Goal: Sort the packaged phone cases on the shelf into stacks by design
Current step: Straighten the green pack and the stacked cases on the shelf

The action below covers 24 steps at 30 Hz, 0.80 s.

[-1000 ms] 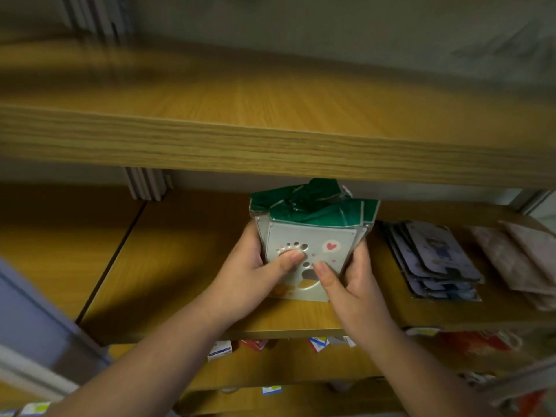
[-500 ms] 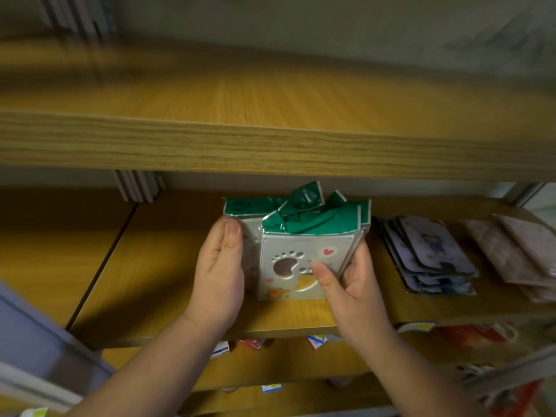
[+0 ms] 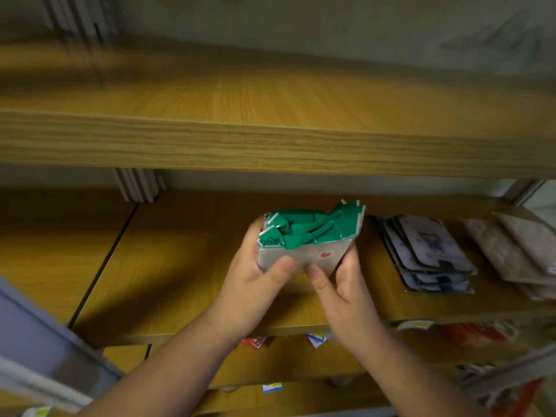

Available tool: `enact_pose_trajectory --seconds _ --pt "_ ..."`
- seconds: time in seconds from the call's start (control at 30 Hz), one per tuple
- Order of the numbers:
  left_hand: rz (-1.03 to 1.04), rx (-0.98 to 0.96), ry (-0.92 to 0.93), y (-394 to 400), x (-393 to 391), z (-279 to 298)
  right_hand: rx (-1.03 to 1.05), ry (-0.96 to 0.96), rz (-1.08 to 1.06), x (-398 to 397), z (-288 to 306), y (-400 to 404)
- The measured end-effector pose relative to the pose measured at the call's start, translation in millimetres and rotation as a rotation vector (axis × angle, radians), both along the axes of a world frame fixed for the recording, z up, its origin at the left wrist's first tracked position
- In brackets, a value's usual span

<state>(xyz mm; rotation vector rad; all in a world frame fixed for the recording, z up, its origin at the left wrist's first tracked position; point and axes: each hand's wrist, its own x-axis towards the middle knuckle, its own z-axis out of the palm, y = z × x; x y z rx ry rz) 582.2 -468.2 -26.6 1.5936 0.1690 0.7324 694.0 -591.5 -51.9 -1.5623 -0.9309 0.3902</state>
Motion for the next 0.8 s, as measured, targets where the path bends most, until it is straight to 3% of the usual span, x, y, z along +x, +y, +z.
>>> enact_pose_trajectory --seconds 0.27,0.6,0.73,0.8 --pt "0.2 0.105 0.134 2.2 9.3 -10.1 -0.076 -0.073 0.022 3.9 0.6 -1.3" --pt "0.338 0.254 0.376 8.2 -2.1 -5.9 -0.22 -0.011 -0.101 13.3 21.9 18.3" --pt "0.342 0.194 0.665 13.6 7.9 8.4 -0.486 0.166 -0.02 28.1 51.7 36.3" --pt "0.349 0.238 0.821 20.4 10.7 7.5 -0.581 0.14 0.009 34.7 54.7 44.1"
